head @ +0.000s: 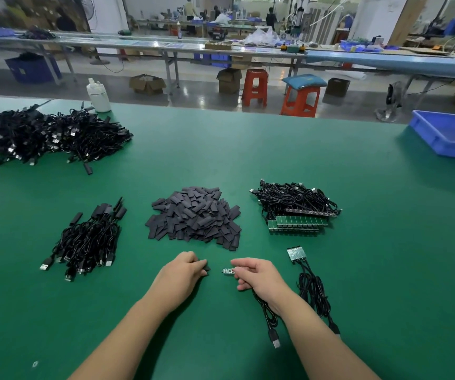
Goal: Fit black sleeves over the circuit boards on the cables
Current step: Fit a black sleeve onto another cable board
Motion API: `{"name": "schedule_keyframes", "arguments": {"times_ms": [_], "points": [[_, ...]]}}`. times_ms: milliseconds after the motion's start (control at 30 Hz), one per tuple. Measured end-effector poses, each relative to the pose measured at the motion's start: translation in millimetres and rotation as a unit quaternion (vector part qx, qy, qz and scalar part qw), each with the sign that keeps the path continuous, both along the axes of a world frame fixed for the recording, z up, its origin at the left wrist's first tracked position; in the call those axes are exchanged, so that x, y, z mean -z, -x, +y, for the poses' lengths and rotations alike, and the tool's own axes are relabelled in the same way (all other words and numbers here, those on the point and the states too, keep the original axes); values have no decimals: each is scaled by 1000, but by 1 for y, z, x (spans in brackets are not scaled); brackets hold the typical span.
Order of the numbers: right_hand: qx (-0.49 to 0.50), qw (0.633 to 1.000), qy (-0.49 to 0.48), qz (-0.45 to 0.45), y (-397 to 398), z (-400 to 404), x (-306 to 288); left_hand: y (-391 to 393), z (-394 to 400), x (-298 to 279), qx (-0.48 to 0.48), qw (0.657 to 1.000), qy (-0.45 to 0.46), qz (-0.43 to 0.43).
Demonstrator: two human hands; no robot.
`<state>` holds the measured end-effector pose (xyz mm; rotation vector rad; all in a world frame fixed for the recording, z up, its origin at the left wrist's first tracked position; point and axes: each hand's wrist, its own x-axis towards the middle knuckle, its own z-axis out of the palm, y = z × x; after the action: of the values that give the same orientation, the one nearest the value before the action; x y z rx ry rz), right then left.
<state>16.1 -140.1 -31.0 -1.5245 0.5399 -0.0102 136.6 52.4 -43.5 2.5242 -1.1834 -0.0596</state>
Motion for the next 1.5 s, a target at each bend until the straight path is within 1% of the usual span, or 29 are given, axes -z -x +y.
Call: {"name": "schedule_keyframes", "arguments": {"times_ms": [100,267,400,500,600,767,933,1100,1200,1500], "points": [[-10,1000,19,3,-1,1,1,-4,1,-1,-14,1000,-13,11],[-19,999,41,7,-2,1,5,-10,2,-9,-57,991,15,117],[-15,999,45,7,-1,1,7,-6,1,-12,-59,973,104,198],[-14,999,46,2,-1,1,7,1,-3,-11,-54,960,148,229],[-9,999,50,3,-1,1,8,9,-6,-9,-44,957,161,239],[-13,998,61,4,-1,1,11,14,-10,-6,-57,952,183,238],[-7,998,57,-5,0,2,13,20,-16,-5,-35,954,177,238],[12,999,44,-12,1,2,13,19,-15,-4,-60,949,199,236],[21,999,31,-21,0,3,14,18,-14,-4,-68,949,199,235],[23,999,34,-23,0,1,17,17,-15,-3,-67,949,182,248]]}}
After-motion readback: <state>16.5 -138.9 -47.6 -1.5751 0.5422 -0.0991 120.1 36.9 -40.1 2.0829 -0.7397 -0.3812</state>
